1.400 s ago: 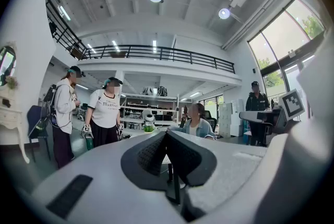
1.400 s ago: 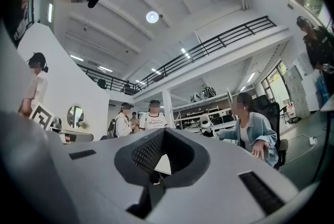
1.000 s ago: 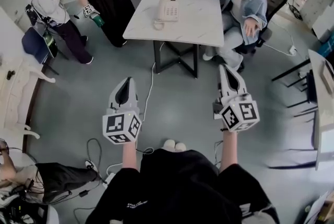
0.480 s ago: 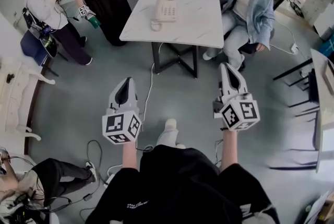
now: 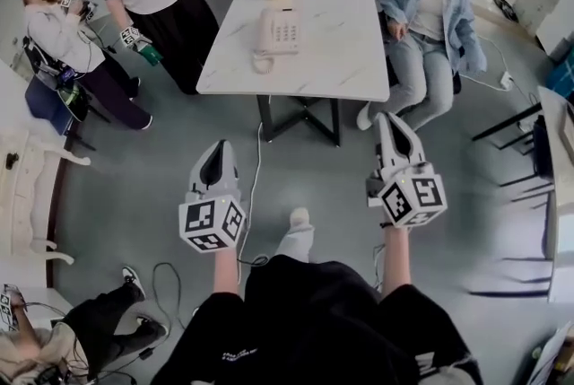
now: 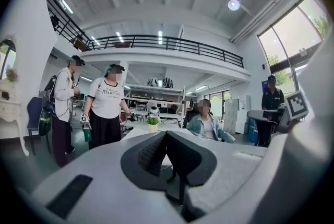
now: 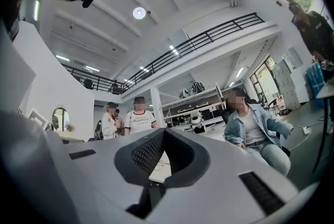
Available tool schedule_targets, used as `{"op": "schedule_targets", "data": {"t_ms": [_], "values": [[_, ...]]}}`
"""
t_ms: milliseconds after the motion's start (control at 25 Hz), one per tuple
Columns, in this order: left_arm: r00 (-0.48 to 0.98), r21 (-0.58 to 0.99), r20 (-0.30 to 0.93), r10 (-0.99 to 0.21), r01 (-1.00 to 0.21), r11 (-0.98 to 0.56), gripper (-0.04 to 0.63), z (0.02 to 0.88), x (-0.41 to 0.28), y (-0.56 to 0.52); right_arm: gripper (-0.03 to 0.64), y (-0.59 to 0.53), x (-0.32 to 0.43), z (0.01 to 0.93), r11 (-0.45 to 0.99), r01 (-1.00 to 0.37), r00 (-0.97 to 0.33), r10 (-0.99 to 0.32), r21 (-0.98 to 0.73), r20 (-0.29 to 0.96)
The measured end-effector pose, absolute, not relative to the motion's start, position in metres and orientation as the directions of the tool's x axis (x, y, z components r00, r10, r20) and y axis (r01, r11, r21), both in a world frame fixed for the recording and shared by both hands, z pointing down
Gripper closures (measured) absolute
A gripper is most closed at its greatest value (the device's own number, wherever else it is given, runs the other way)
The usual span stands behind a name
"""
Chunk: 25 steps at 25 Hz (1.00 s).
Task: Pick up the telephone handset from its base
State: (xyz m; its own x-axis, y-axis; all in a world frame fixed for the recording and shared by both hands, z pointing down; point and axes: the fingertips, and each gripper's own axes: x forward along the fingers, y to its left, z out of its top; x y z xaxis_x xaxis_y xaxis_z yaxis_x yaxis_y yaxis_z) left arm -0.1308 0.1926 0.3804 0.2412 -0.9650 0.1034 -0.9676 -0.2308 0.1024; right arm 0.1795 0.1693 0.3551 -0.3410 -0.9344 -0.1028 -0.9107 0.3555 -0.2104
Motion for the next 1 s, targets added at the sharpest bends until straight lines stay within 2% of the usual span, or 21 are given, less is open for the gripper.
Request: {"op": "schedule_targets", "data": {"t_ms": [240,640,1000], "values": [[0.261,0.129,0.136,-0.956,-0.961,-0.244,0.595,0.39,-0.143,0.107,0.627,0.09,0.163,0.361,0.344,-0.915,-0.337,-0.939,-0.21,-0.07],[0.37,0.142,0.156,-0.916,-0.926,-0.35,0.595,0.411,-0.139,-0.003,0.626,-0.013,0.134,0.378,0.332,-0.919,-0.332,-0.943,-0.214,-0.037],[0.366,0.189,0.205,-0.908,-0.925,-0.33,0.595,0.433,-0.144,-0.061,0.626,-0.065,0.127,0.39,0.314,-0.923,-0.322,-0.947,-0.225,0.002]]}}
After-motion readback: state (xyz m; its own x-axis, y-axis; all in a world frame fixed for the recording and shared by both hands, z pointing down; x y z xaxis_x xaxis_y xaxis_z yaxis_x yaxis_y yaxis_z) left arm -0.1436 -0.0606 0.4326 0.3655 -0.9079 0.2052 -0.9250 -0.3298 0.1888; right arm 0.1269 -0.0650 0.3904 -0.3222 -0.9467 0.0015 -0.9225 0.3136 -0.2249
